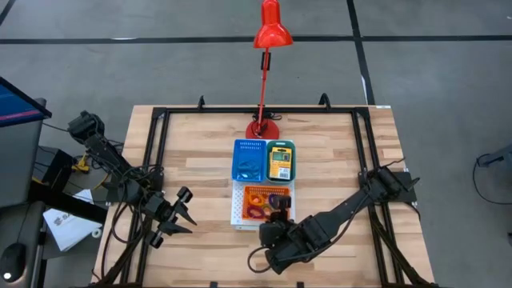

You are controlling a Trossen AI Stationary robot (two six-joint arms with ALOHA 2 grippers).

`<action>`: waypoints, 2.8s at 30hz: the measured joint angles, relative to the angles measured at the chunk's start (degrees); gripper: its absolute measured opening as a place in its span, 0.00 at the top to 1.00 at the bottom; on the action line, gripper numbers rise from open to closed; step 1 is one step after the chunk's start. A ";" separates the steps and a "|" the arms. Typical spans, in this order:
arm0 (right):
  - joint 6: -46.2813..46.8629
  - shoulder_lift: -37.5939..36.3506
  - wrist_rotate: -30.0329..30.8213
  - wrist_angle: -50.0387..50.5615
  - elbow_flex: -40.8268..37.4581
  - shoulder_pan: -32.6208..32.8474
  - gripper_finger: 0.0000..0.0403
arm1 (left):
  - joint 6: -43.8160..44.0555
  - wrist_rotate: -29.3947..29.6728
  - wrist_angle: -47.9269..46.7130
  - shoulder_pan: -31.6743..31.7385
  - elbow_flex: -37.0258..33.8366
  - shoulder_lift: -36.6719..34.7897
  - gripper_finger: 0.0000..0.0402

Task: Pick & Place Office Desk Supplies
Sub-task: Put the orange bin on the shelf, then return to Home Position

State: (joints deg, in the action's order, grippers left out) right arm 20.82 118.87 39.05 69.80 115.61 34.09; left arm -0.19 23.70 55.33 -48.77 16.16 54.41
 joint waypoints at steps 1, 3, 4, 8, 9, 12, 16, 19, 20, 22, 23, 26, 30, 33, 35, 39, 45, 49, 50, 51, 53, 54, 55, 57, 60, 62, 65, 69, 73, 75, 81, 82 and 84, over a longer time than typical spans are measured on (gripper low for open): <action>0.02 0.00 0.00 0.00 0.00 0.19 0.84 | 0.00 0.00 0.00 0.00 0.00 0.00 0.75; 0.04 0.00 0.00 0.01 0.00 0.59 0.84 | 0.00 0.00 0.00 -0.01 0.00 -0.01 0.75; 0.04 0.00 0.02 0.02 0.00 0.82 0.84 | 0.00 0.00 0.00 -0.01 0.00 -0.01 0.75; 0.04 0.00 1.07 0.40 0.00 1.21 0.84 | 0.00 0.00 0.00 0.00 0.00 -0.02 0.75; 0.01 0.00 1.50 0.65 0.00 1.37 0.84 | 0.00 0.00 0.00 -0.01 0.00 -0.01 0.75; 0.00 -0.44 3.10 1.42 0.02 1.62 0.84 | 0.00 0.00 0.00 0.00 0.00 -0.02 0.75; 0.07 -2.11 5.20 1.16 0.06 1.94 0.84 | 0.00 0.00 0.00 0.00 0.00 -0.02 0.75; 0.13 -3.42 6.50 1.01 0.04 2.33 0.84 | 0.00 0.00 -0.02 0.00 0.00 -0.02 0.75; 0.15 -3.88 7.20 0.94 0.04 2.48 0.84 | -0.01 0.00 -0.03 -0.01 0.00 -0.02 0.75; 0.15 -4.75 8.24 0.90 0.07 2.91 0.84 | -0.01 0.00 -0.04 -0.01 0.00 -0.02 0.75; 0.17 -5.11 9.07 0.87 0.07 3.25 0.84 | -0.01 0.00 -0.07 -0.01 0.00 -0.02 0.75; 0.80 -6.40 11.39 1.45 0.04 4.60 0.84 | 0.00 0.00 -0.45 -0.01 0.00 -0.02 0.75; 5.92 -9.60 15.71 4.88 0.04 7.37 0.84 | 0.00 0.64 -1.88 -0.01 0.00 -0.03 0.75; 13.79 -12.70 18.09 10.47 0.04 10.12 0.84 | 0.00 2.91 -4.44 -0.02 0.00 -0.04 0.75; 20.00 -14.44 18.49 14.95 0.04 12.51 0.84 | 0.04 4.43 -6.75 -0.04 0.00 -0.88 0.75; 30.35 -17.01 19.13 19.65 -2.34 18.49 0.84 | 2.70 12.46 -19.51 -1.16 0.00 -6.18 0.75; 49.27 -23.01 20.87 19.73 -16.95 28.73 0.84 | 8.15 26.08 -35.67 -2.48 -0.85 -14.57 0.75; 64.57 -28.02 25.19 18.28 -30.74 34.49 0.84 | 2.72 33.61 -29.91 1.59 -5.18 -18.55 0.75; 67.50 -29.34 26.11 17.63 -34.11 35.52 0.84 | 0.49 33.39 -25.94 3.44 -6.51 -19.51 0.75; 69.63 -30.71 27.05 16.44 -37.45 36.27 0.84 | -1.99 31.28 -21.72 5.73 -7.92 -20.47 0.75; 71.81 -33.15 29.11 13.03 -43.24 36.74 0.84 | -6.23 22.35 -14.54 10.78 -10.64 -22.70 0.75; 72.01 -34.29 29.87 11.30 -45.59 36.66 0.84 | -7.36 17.84 -13.02 13.61 -11.48 -23.90 0.75; 71.89 -35.53 30.54 9.49 -47.64 36.42 0.84 | -7.80 14.36 -13.24 16.44 -11.87 -25.30 0.75; 70.05 -37.95 31.50 5.77 -50.67 35.59 0.84 | -7.08 8.91 -17.23 22.50 -12.05 -28.11 0.75; 64.63 -40.68 31.54 -0.61 -53.07 33.87 0.84 | -3.22 -2.34 -26.16 32.86 -12.11 -32.00 0.75; 59.88 -42.00 31.55 -4.84 -53.73 32.53 0.84 | 0.02 -9.65 -32.25 40.27 -12.14 -34.63 0.75; 52.86 -43.00 31.56 -10.78 -53.88 30.70 0.84 | 4.45 -22.02 -37.86 50.75 -12.21 -38.23 0.75; 45.52 -42.91 31.43 -18.12 -53.88 28.69 0.84 | 8.75 -37.14 -38.01 58.86 -14.82 -43.60 0.75; 44.01 -42.44 29.77 -19.87 -53.88 27.02 0.84 | 9.72 -38.51 -45.46 59.58 -15.78 -48.26 0.75; 44.13 -42.29 29.52 -19.72 -53.88 26.45 0.84 | 9.82 -41.55 -46.09 58.24 -15.78 -50.51 0.75; 44.70 -43.58 30.23 -19.22 -53.90 26.60 0.84 | 6.80 -39.03 -48.83 53.93 -15.78 -54.34 0.75; 44.72 -43.88 30.25 -19.04 -53.90 26.60 0.84 | 5.98 -37.68 -48.88 53.52 -15.78 -54.28 0.75; 44.77 -44.39 30.23 -18.35 -53.90 26.54 0.84 | 5.13 -35.46 -49.92 53.16 -15.78 -54.42 0.75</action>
State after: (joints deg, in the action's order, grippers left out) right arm 65.59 74.48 69.28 51.45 61.71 60.63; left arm 4.94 -11.76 5.41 4.38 0.38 -0.01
